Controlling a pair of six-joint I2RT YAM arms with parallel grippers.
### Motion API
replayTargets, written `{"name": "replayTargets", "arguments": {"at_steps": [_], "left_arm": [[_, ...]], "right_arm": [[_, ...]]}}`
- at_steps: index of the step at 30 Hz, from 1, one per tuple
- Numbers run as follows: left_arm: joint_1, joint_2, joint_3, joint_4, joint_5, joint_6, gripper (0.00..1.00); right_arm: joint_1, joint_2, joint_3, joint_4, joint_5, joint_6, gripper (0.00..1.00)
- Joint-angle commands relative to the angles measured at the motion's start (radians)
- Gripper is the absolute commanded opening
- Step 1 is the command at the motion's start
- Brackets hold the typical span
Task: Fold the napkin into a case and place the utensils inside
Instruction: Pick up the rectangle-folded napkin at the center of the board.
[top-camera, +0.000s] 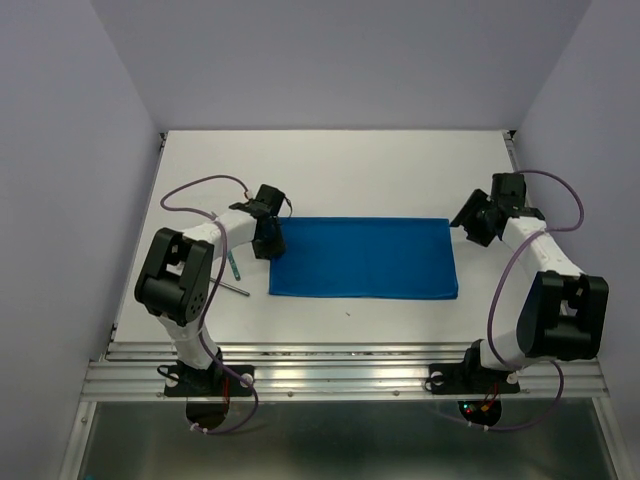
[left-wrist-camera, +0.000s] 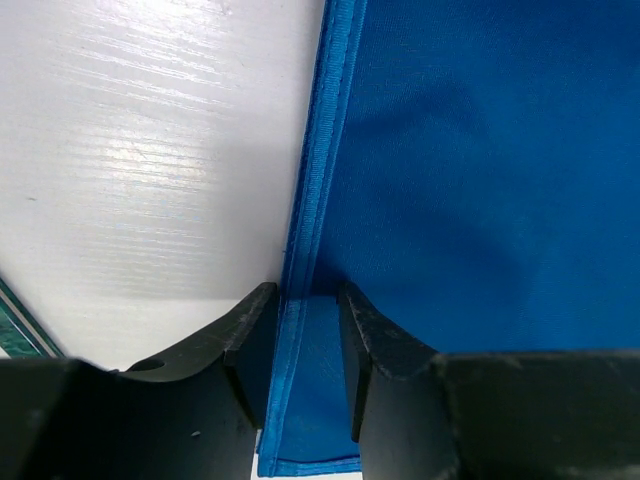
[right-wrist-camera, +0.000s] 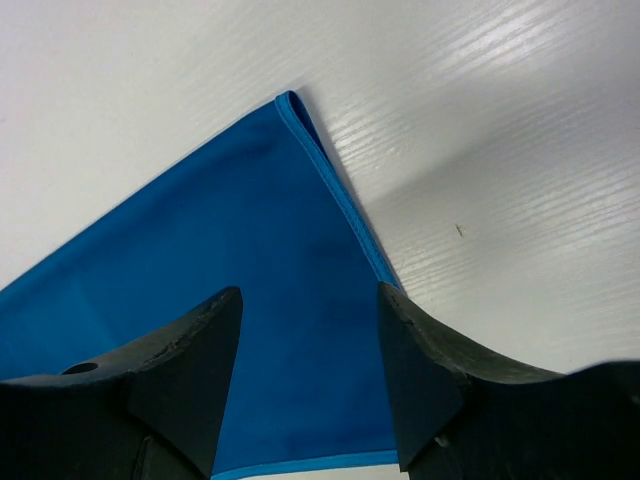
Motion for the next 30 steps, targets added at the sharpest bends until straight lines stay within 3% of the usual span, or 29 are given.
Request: {"name": "replayTargets", "arguments": {"at_steps": [1,5,8,10,15,25,30], "left_arm": [[-0.019,0.055,0.0,-0.041,-0.018,-0.032,0.41],[-0.03,0.087,0.008,-0.052,-0.041,-0.038,0.39],[-0.038,0.122,0.009,-0.069,-0.079,-0.051,0.21],[-0.041,0.14,0.009,-0.072,-0.083,-0.055,0.19],[-0.051,0.173,0.018,-0.075,-0.095,-0.064,0.0],[-0.05,-0.023,0.104,-0.149,-0.17,0.044,0.0],[-0.05,-0.073,0.167,-0.181,-0.127,0.101,0.0]], "right_arm": [[-0.007,-0.04,-0.004,0.009,0.036,-0.015,0.62],[-0.007,-0.035,-0.02,0.009,0.05,-0.017,0.62],[-0.007,-0.038,-0.036,0.01,0.064,-0.017,0.62],[-0.007,-0.041,-0.041,0.007,0.074,-0.018,0.62],[-0.007,-0.055,-0.055,0.006,0.081,-0.023,0.63],[-0.007,0.008,-0.089,0.006,0.055,-0.049,0.61],[-0.007,0.037,-0.122,0.058,-0.03,-0.061,0.54]]}}
